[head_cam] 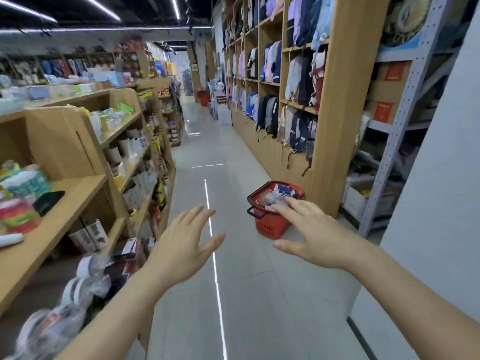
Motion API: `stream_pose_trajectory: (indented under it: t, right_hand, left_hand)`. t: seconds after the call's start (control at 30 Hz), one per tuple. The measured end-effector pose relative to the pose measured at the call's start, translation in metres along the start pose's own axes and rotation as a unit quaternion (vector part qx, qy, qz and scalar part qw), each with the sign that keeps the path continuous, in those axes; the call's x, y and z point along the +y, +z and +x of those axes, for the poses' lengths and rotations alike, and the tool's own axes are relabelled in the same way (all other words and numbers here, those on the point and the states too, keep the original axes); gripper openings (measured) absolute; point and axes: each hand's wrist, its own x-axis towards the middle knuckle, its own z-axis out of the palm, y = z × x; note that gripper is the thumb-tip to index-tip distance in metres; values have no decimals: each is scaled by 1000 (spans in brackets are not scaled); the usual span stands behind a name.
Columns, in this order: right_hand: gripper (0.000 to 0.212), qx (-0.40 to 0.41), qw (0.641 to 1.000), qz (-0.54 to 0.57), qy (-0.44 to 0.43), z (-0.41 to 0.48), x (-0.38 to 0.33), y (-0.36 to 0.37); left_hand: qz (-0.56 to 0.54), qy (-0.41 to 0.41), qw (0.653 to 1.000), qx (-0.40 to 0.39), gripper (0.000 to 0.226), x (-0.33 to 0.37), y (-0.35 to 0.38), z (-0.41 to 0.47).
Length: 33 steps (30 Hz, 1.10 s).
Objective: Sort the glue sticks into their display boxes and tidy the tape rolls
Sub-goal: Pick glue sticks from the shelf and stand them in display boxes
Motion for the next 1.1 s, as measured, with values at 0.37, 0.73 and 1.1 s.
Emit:
stream_pose_trajectory:
  t: [0.37, 0.73, 1.1]
  right_hand:
    - [41, 102, 942, 319, 14, 238, 69, 28]
    - [52, -3, 630, 770, 101, 541, 36, 36]
    - [78, -154, 703, 692, -57, 817, 29, 43]
  left_hand:
    - [-225, -146, 942, 204, 21, -78, 35, 167]
    - [-256, -224, 928, 150, 25, -250, 42, 359]
    - [-115, -253, 947, 159, 18, -397, 47, 540]
